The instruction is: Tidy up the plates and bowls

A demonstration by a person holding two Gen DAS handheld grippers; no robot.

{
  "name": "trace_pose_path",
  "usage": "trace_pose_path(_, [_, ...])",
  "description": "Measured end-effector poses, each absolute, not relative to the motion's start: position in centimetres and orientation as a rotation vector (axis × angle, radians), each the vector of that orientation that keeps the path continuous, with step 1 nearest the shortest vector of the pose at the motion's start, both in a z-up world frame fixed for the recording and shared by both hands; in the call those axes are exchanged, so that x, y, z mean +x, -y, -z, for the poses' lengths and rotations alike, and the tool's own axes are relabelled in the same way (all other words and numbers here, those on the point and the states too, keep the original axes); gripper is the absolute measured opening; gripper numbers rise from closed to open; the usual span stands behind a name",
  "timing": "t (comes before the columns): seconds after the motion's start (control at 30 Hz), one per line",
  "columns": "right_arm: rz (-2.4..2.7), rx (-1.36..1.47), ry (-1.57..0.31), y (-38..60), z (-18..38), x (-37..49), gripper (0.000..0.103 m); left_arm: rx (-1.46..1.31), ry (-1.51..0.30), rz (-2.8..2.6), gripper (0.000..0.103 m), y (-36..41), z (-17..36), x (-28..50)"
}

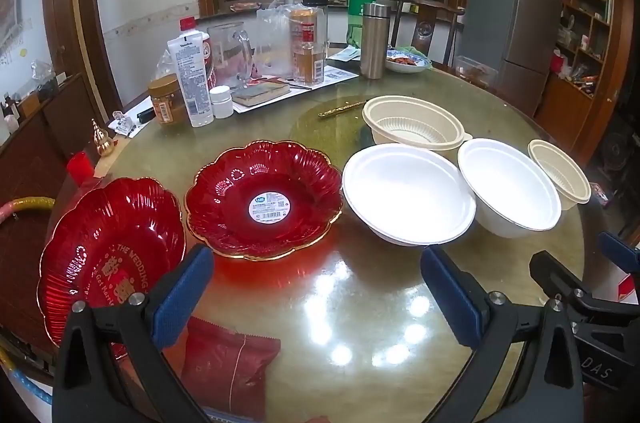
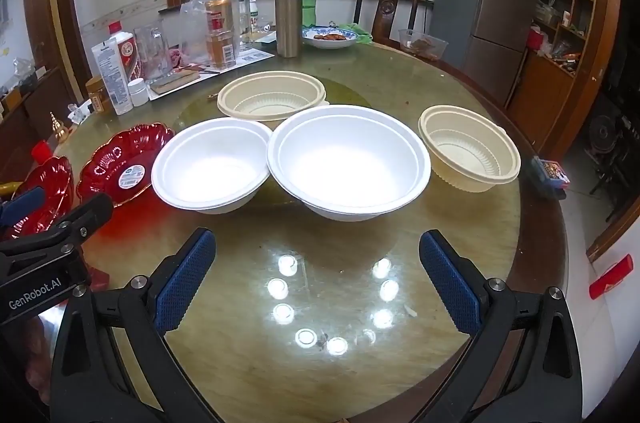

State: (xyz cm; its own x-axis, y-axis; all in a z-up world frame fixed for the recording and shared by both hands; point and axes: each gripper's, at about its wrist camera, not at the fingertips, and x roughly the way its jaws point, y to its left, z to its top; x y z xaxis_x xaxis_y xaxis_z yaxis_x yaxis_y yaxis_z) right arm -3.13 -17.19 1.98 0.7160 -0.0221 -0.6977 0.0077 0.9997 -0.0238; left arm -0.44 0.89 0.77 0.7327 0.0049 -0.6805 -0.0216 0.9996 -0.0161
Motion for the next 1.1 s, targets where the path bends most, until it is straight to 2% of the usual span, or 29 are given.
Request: trace_pose_path(1.1, [0.027,-0.006,-0.778,17.44,-1.81,-3.43,0.103,-0.016,-0.745,0.003,0.103,-0.58,-0.84,-0.88])
